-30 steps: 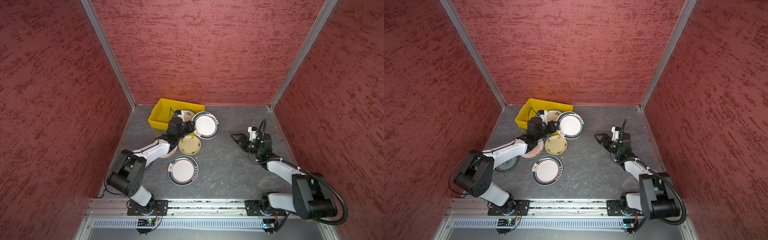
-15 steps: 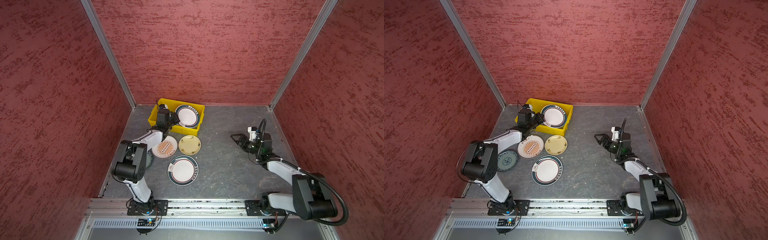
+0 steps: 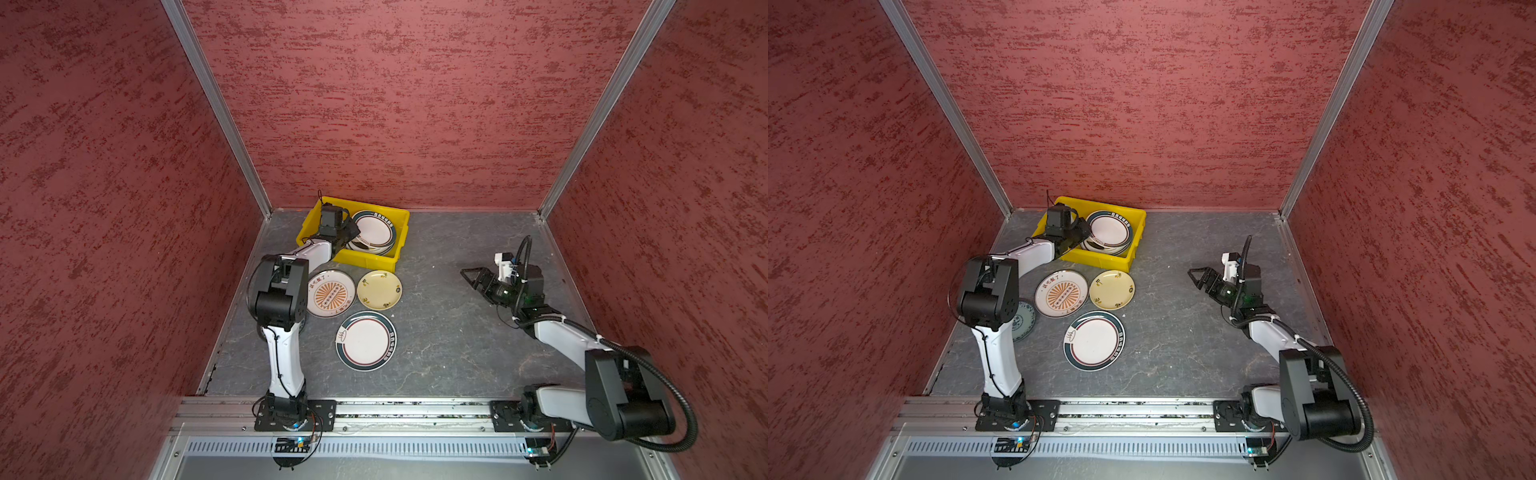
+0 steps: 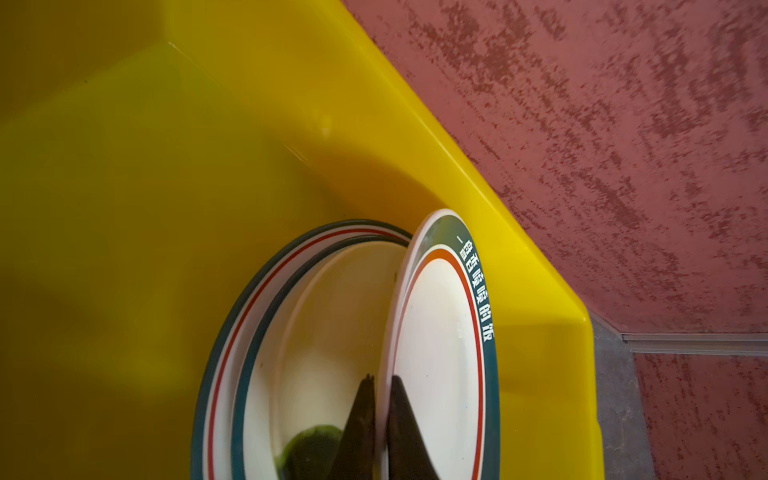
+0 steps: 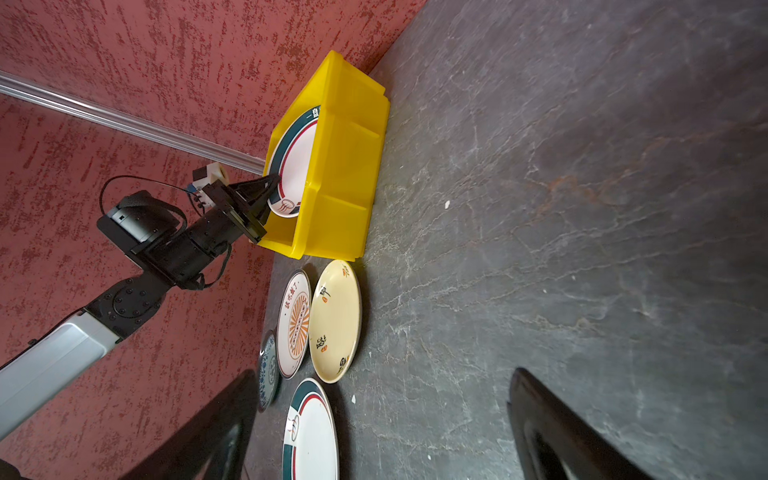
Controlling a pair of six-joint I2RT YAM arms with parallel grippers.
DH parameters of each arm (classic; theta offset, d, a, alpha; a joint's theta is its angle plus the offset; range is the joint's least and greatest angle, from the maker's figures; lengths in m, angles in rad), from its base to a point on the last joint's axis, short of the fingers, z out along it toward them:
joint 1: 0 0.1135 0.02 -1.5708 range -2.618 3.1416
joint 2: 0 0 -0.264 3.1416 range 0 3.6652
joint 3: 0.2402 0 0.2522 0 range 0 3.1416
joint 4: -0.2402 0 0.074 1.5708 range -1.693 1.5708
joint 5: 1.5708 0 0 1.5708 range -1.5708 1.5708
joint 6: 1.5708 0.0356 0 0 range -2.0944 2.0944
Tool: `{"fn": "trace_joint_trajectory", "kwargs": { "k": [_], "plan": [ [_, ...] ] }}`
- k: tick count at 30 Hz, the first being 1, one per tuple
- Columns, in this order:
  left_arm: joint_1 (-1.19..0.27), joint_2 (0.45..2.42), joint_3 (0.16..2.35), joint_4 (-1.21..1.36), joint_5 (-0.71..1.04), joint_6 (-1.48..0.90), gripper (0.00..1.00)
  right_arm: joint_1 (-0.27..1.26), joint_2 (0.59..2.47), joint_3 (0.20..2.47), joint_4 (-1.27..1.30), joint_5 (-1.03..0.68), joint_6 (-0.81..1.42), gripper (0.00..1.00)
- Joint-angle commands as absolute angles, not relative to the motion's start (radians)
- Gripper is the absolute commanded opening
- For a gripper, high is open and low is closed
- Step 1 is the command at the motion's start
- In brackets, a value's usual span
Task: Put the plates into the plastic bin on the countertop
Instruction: 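Open left gripper and release the plate onto the stack in the bin, then move left gripper down to the green-rimmed plate nearest the robot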
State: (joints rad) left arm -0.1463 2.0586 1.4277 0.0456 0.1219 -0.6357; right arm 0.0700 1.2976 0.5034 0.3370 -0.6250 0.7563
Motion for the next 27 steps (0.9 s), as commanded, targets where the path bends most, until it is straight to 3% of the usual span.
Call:
{"fn": "trace_joint_trajectory", "kwargs": {
  "k": [1, 4, 5, 7, 17, 27],
  "plan": [
    [-0.144, 2.060, 1.440, 0.000, 0.095, -0.611, 0.23, 0.070, 1.275, 0.526, 0.328, -0.625, 0.737, 0.95],
    [-0.144, 2.046, 1.428, 0.010, 0.089, -0.596, 0.48, 0.070, 1.276, 0.532, 0.323, -0.621, 0.732, 0.95],
    [-0.146, 2.039, 1.422, 0.022, 0.091, -0.589, 0.61, 0.071, 1.276, 0.534, 0.322, -0.621, 0.730, 0.95],
    [-0.154, 2.018, 1.401, 0.056, 0.087, -0.564, 1.00, 0.071, 1.280, 0.541, 0.317, -0.617, 0.727, 0.95],
    [-0.196, 1.944, 1.386, 0.059, 0.070, -0.482, 0.99, 0.069, 1.272, 0.552, 0.303, -0.614, 0.727, 0.95],
    [-0.266, 1.674, 1.180, 0.080, -0.052, -0.394, 0.99, 0.071, 1.170, 0.569, 0.250, -0.629, 0.736, 0.95]
  ]
}}
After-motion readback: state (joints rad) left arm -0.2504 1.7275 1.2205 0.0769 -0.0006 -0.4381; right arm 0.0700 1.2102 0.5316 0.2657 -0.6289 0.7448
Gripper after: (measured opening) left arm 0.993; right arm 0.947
